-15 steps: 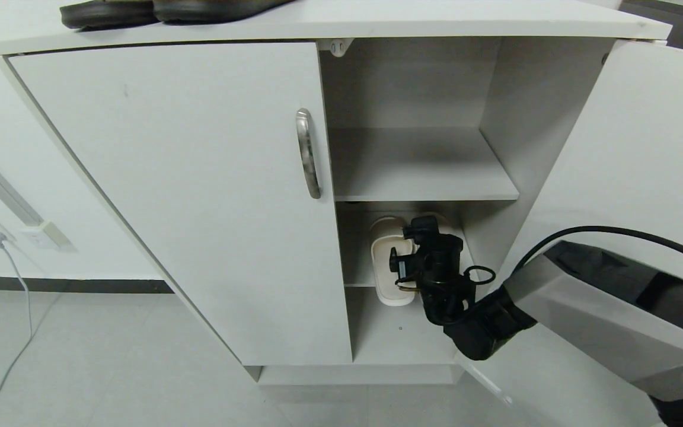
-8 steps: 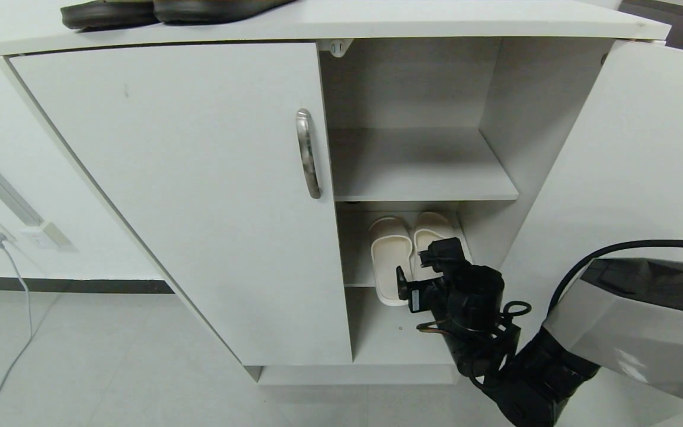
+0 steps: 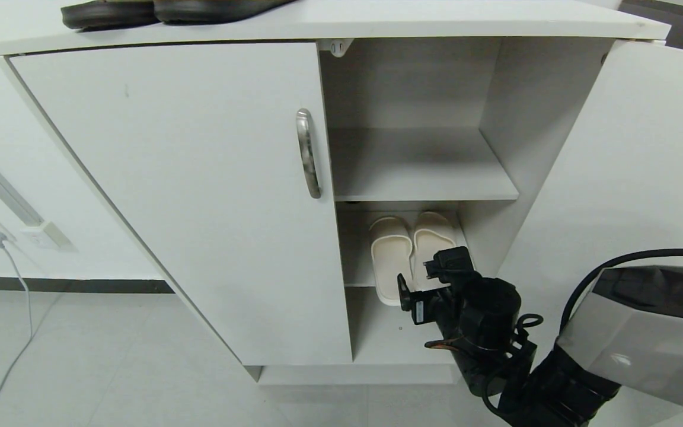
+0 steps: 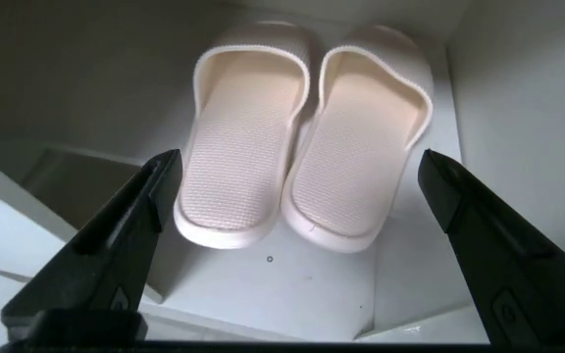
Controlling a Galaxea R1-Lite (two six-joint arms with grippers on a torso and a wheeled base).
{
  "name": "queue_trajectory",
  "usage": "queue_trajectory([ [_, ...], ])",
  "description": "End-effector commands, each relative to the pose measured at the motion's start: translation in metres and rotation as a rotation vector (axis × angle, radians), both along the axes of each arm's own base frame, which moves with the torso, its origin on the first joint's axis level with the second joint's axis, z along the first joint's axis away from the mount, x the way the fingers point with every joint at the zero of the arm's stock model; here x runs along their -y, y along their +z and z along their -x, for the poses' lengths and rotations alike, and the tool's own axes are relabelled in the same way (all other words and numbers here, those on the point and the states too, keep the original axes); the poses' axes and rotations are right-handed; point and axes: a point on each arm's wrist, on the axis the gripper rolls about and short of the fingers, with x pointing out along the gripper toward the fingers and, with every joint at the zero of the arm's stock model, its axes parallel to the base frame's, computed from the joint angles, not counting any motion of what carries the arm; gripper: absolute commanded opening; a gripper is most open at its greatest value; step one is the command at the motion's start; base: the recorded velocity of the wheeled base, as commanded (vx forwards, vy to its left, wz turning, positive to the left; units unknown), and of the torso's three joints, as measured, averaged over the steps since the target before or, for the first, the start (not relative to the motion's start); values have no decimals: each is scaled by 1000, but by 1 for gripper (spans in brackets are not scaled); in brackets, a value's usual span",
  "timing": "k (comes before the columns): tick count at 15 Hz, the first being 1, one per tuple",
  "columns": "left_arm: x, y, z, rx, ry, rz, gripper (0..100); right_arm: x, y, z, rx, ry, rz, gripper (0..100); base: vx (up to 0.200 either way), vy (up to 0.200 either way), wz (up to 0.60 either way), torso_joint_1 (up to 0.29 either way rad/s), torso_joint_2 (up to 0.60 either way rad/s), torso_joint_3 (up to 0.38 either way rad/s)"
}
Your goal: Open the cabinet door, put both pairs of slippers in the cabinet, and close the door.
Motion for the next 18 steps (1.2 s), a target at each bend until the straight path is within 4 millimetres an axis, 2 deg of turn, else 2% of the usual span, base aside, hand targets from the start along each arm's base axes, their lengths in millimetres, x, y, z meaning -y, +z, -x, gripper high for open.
queue_trajectory([
  [1,0,0,0,-1,0,0,0,0,-1,1,-4,1,4,100,-200,0,0,2,7,2],
  [4,0,0,0,-1,0,0,0,0,-1,2,-5,3,5,100,-200,0,0,-1,4,2],
  [18,0,0,0,-1,2,8,0,3,-3,5,-6,0,8,100,0,0,0,0,0,0],
])
